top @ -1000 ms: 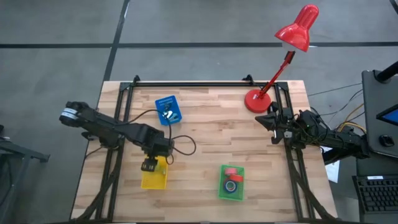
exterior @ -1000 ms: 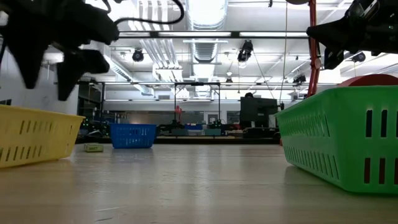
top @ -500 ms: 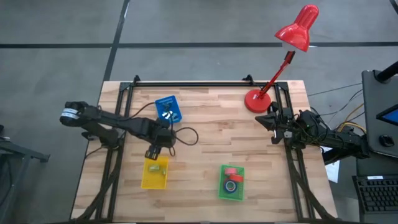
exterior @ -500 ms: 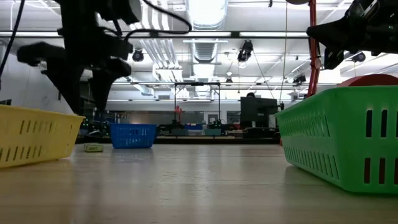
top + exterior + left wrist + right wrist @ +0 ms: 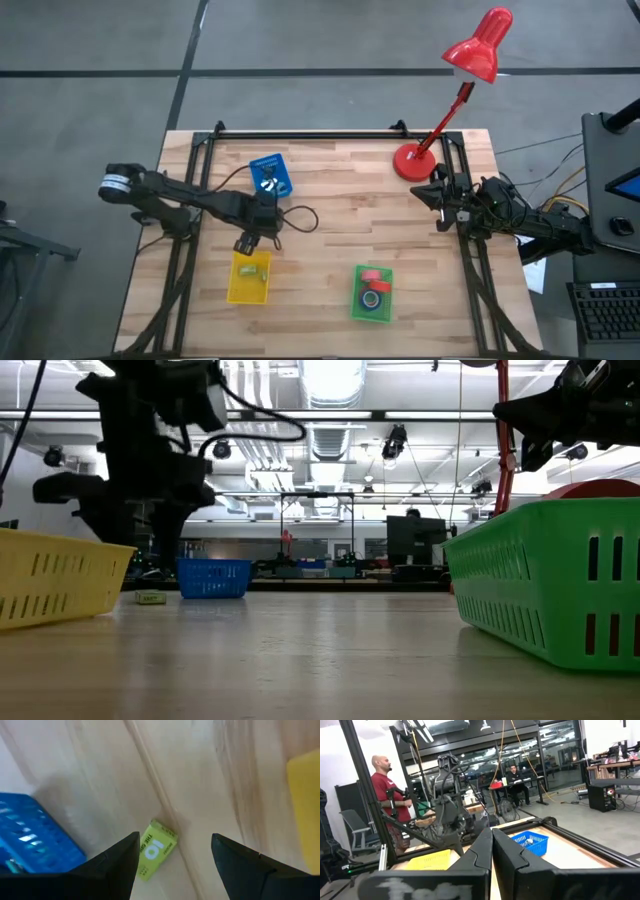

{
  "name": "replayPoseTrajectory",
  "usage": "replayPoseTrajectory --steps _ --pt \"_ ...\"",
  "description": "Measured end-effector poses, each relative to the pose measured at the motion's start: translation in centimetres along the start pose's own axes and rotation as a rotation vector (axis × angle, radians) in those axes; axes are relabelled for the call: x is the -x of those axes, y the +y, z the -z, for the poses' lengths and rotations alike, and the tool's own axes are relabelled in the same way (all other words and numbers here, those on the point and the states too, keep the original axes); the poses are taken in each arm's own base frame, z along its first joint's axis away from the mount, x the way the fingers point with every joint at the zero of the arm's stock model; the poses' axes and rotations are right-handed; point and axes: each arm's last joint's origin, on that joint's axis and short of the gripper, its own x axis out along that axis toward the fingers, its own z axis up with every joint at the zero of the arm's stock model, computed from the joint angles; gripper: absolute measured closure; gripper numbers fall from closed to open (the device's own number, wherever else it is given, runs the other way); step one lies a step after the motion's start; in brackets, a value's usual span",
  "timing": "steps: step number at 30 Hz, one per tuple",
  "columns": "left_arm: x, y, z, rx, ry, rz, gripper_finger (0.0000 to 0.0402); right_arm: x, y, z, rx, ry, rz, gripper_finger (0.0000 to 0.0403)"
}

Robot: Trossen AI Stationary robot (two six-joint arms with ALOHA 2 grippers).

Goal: Pick and place Stapler, Stapler remover, tape
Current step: Put the staple pin box into the yellow bin

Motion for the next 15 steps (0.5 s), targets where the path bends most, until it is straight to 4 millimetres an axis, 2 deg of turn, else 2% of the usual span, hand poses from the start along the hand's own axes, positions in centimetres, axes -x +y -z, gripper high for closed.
replayPoseTrajectory --steps 8,15 --pt "-2.1 0.1 1.1 -0.012 0.066 -0.027 0.0154 0.0 0.0 0.0 0.0 0.0 -0.001 0.0394" --pt "-2.9 0.8 1.3 -0.008 0.082 -0.04 0.0154 0.0 0.0 0.0 0.0 0.0 0.0 0.0394"
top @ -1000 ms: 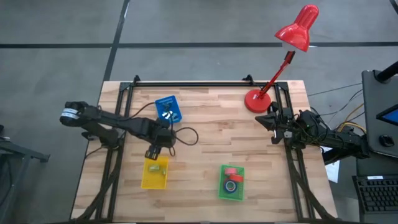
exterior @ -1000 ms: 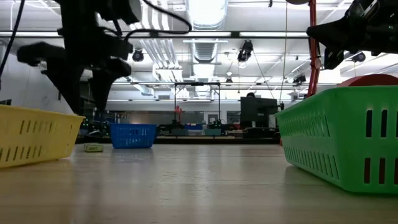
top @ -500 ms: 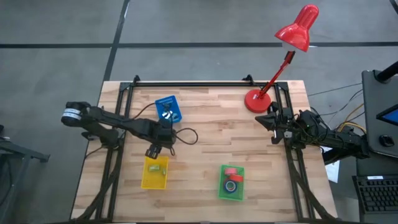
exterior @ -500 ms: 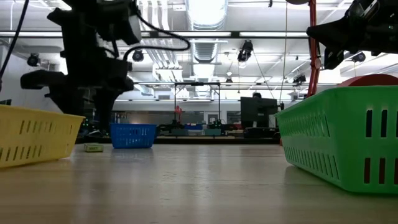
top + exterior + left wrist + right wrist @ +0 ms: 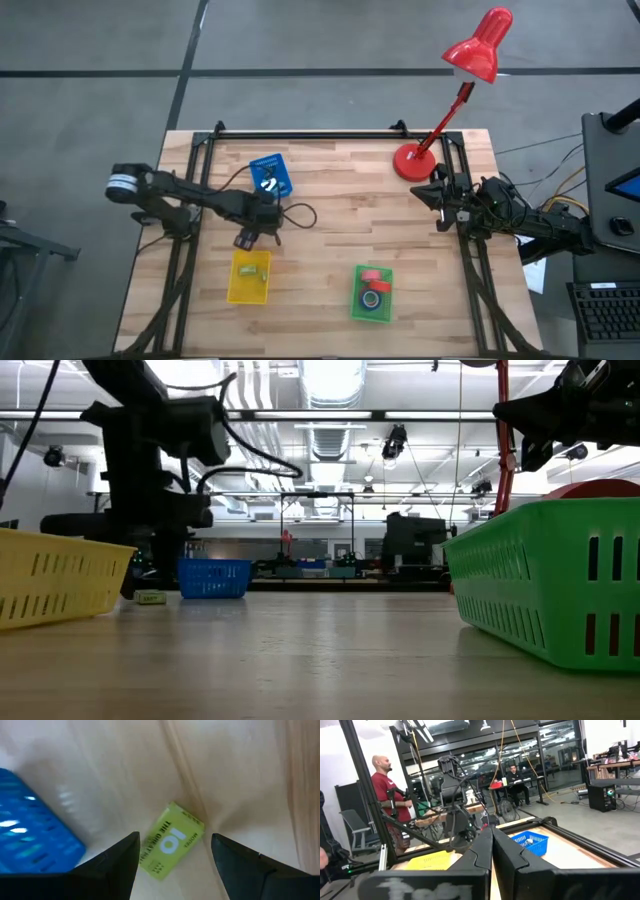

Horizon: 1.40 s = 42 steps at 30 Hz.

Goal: Pick and place Stapler, Stapler remover, tape
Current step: Put the staple pin box into the yellow bin

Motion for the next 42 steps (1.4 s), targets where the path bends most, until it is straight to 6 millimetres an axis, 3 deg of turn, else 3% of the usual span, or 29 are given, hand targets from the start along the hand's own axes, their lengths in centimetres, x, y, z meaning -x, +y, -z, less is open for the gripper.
replayPoseTrajectory --steps 5,14,32,42 --pt "-0.9 0.0 0.2 -0.007 0.025 0.05 0.0154 0.0 0.0 0.0 0.0 0.0 0.0 0.0394" --pt "-0.7 0.2 -0.1 -0.005 0.027 0.054 0.0161 0.0 0.0 0.0 0.0 0.0 0.0 0.0394" --pt "-0.7 0.3 -0.4 0.027 0.004 0.044 0.0285 0.0 0.0 0.0 0.0 0.0 0.0 0.0394" --pt "0.6 0.8 -1.0 0.101 0.019 0.05 0.0271 0.0 0.0 0.0 0.0 0.0 0.0 0.0394"
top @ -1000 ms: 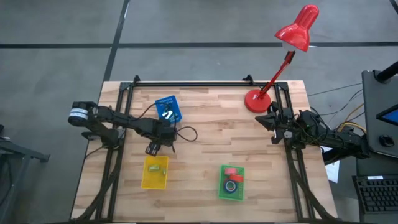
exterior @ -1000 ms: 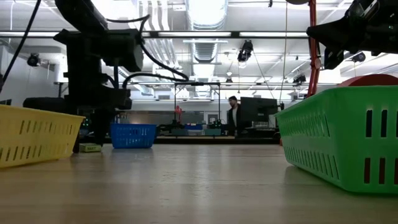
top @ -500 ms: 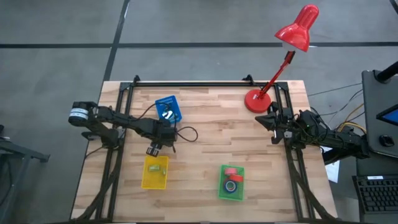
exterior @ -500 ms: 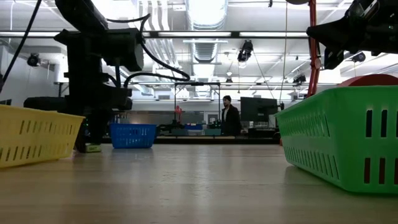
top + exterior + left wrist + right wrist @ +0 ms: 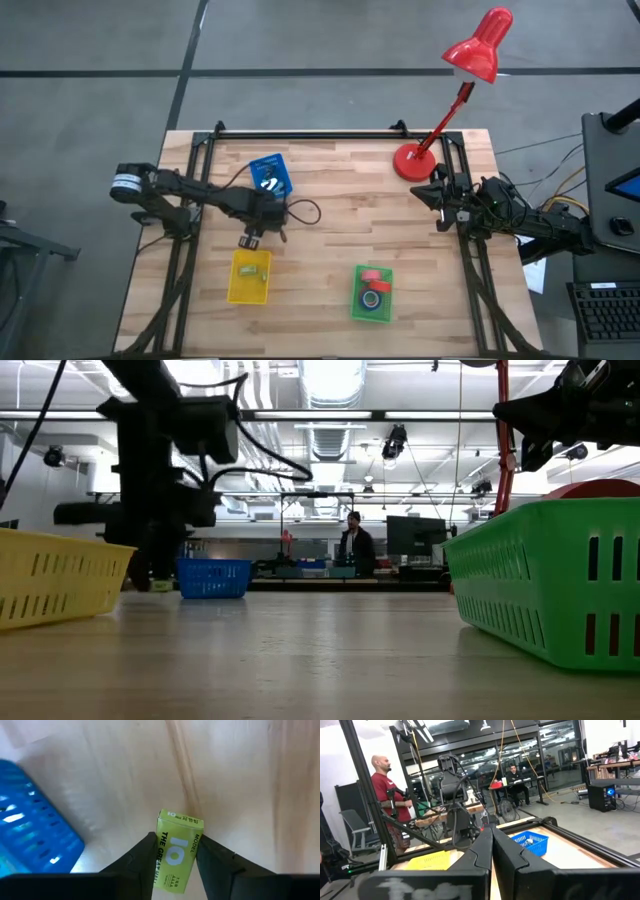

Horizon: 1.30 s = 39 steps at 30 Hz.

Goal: Pick and place Stapler, Stapler remover, tape
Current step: Put the staple pin box into the yellow bin

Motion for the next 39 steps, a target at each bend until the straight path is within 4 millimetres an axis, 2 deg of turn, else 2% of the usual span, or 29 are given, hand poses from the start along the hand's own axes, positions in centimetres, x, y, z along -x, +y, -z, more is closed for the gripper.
replayPoseTrajectory --steps 7,11,14,16,26,33,39 --pt "3.5 0.1 -0.2 0.112 0.031 0.163 0.0285 0.0 0.0 0.0 0.0 0.0 0.0 0.0394" --pt "5.6 -0.4 -0.5 0.281 -0.062 0.382 0.028 0.0 0.0 0.0 0.0 0.0 0.0 0.0394" --pt "6.8 -0.9 -0.8 0.328 -0.144 0.552 0.0271 0.0 0.0 0.0 0.0 0.0 0.0 0.0394" --pt "7.5 -1.5 -0.8 0.331 -0.173 0.606 0.0269 0.0 0.0 0.0 0.0 0.0 0.0 0.0394" --pt "6.5 -4.5 -0.4 0.264 -0.122 0.692 0.0274 0.0 0.0 0.0 0.0 0.0 0.0 0.0394" --pt "5.1 -4.9 0.2 0.333 -0.073 0.696 0.0256 0.0 0.0 0.0 0.0 0.0 0.0 0.0394" --pt "5.0 -4.9 0.1 0.368 -0.08 0.701 0.0226 0.0 0.0 0.0 0.0 0.0 0.0 0.0394"
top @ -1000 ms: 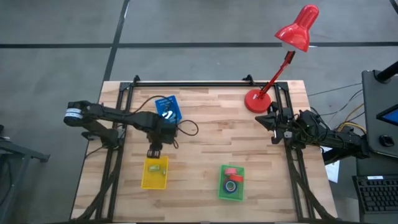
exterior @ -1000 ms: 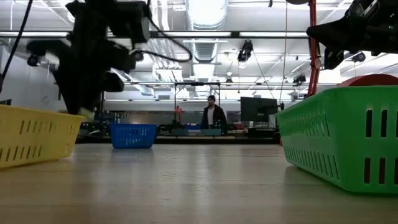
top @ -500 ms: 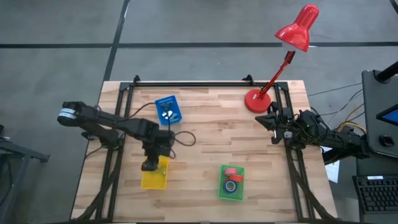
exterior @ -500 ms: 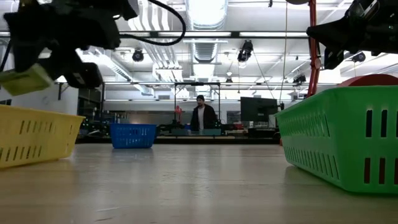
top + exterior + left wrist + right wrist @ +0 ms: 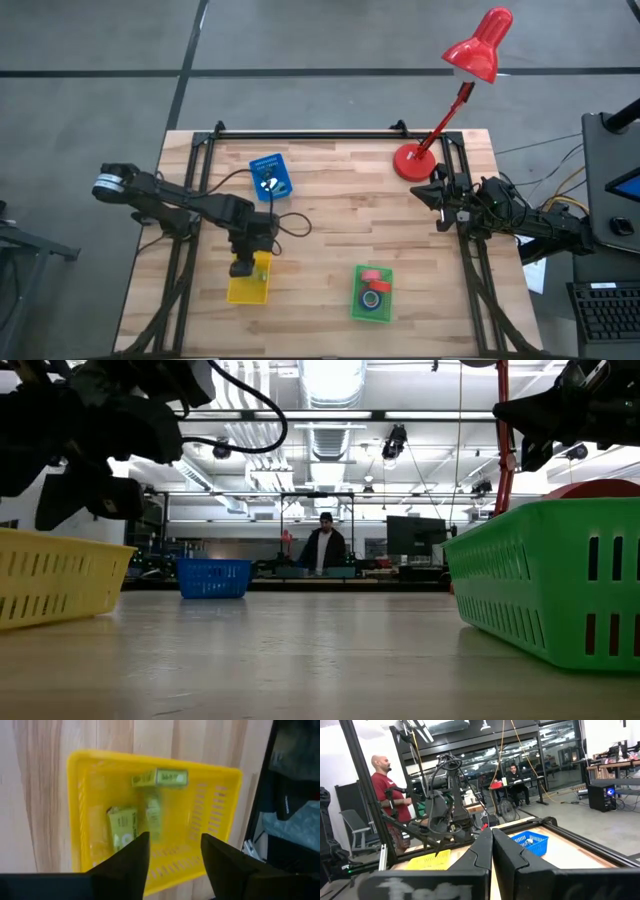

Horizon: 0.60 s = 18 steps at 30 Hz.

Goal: Pick and place Stapler, Stapler remover, tape
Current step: Put the staple pin box into the yellow bin, then return to Home Position

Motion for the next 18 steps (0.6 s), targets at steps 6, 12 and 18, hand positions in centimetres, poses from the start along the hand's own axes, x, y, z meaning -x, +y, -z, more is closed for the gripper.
replayPoseTrajectory --steps 6,12,18 --pt "0.4 -0.3 -0.6 0.021 -0.052 0.005 0.0168 0.0 0.0 0.0 0.0 0.0 0.0 0.0394" --pt "1.7 -0.5 -1.4 0.009 -0.128 -0.048 0.0157 0.0 0.0 0.0 0.0 0.0 0.0 0.0394" --pt "5.2 -1.0 -2.1 -0.011 -0.307 -0.138 0.0206 0.0 0.0 0.0 0.0 0.0 0.0 0.0394"
